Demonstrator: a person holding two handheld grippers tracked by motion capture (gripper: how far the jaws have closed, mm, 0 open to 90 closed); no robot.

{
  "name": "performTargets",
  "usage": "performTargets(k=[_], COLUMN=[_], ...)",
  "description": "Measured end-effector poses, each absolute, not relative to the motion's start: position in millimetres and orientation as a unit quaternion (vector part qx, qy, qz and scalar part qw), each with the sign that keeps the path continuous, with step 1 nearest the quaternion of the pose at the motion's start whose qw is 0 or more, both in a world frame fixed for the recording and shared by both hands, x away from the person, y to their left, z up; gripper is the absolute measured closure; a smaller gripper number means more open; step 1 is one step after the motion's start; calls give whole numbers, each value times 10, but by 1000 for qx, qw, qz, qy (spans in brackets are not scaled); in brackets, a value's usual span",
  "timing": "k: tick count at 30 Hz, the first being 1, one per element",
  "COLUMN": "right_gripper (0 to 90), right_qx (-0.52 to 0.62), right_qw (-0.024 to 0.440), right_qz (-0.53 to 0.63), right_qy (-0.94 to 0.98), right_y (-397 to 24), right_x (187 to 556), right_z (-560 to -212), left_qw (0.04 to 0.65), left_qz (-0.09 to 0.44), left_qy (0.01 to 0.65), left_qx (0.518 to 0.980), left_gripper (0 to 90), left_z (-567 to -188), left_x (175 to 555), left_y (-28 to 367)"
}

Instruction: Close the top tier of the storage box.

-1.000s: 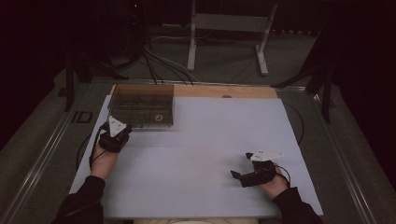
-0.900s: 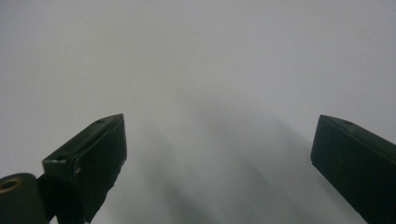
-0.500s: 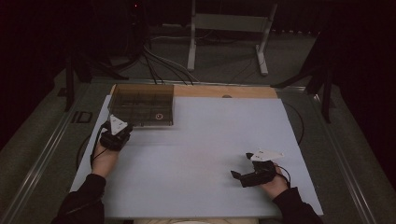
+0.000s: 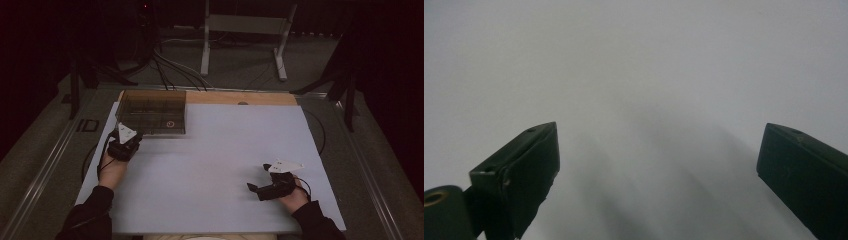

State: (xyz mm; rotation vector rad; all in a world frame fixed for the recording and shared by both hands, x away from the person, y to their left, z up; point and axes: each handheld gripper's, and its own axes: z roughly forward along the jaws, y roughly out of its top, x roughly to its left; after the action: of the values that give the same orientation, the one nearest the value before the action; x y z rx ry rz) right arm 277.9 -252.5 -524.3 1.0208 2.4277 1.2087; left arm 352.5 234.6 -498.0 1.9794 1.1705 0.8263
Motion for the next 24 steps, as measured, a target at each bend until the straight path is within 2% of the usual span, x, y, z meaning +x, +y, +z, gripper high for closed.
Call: performTargets(k=[24], right_gripper=[40], right_qx=[352], right_qw=[119], right_qz=[413], right_qy=[831], right_y=[-2522], right_x=[2774], right_z=[-5254], left_qw=[343], left_qz=[312], left_qy=[452], left_qx=[762], left_gripper=[894], left_z=[-5008], left_x=[3602], left_y=[2311])
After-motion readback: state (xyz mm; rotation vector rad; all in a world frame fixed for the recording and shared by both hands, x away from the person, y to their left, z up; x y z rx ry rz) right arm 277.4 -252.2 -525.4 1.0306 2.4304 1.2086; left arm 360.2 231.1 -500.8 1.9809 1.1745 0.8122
